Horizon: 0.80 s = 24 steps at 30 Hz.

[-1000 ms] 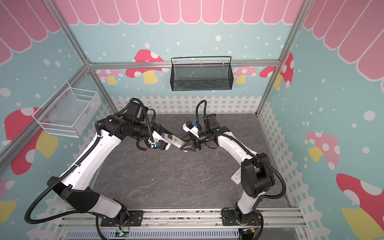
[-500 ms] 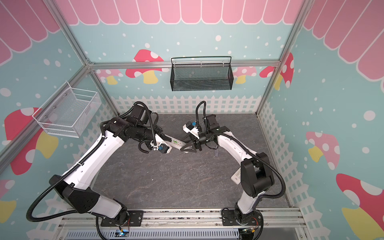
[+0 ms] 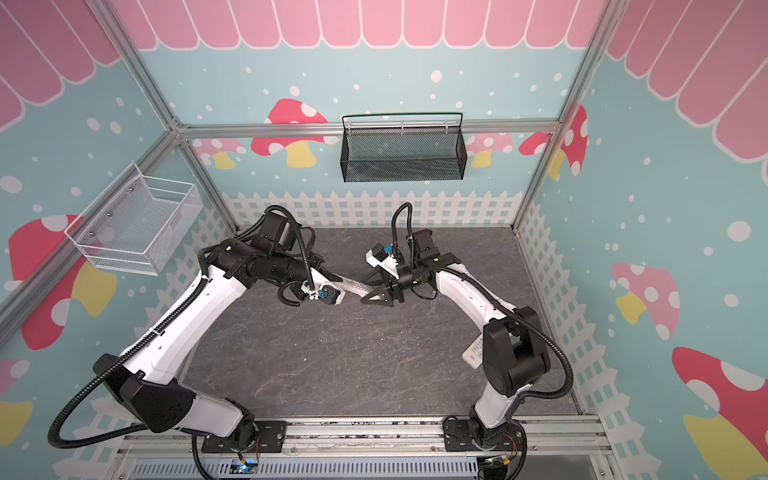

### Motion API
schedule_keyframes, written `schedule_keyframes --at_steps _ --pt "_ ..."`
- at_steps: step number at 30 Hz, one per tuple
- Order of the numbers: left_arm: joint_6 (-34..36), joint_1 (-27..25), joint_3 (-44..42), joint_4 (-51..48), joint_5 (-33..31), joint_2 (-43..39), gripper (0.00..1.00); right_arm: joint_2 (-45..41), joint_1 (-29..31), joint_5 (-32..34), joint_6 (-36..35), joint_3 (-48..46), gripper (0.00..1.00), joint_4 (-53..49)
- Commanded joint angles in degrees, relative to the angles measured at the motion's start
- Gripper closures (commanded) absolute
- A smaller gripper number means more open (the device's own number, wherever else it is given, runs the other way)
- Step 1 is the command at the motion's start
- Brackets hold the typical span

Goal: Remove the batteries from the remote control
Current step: 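Hold the remote with the left gripper while the right gripper grips its battery cover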

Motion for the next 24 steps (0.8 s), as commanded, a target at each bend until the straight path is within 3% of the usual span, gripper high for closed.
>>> schedule_keyframes --at_steps 1,6,12,16,20,24 --pt "-5.75 1.88 -0.89 2.40 -2.28 -2.02 1.00 -6.19 -1.42 3.13 -1.93 -1.94 0.30 1.39" --pt "-17.82 2.90 0.04 2.49 -1.67 -2.33 1.00 -16.58 -4.24 8.50 6.14 -10.94 0.25 15.81" --pt "-43.21 5.79 -3.86 2.65 1.89 -3.81 1.00 -24.94 -4.76 20.84 20.58 -24.84 0.25 38.70" --pt "-59.66 6.81 -11.07 6.17 3.24 -4.30 1.00 -25.59 -4.35 26.97 30.17 -33.05 0.27 51.52" --pt "-72.40 8.11 -18.32 11.10 10.18 -3.98 1.00 -23.78 -2.60 28.95 32.29 -38.14 0.27 57.30" --pt "-87.73 8.18 -28.18 22.66 14.52 -4.50 1.00 -20.38 -1.15 30.40 36.61 -41.93 0.27 62.00"
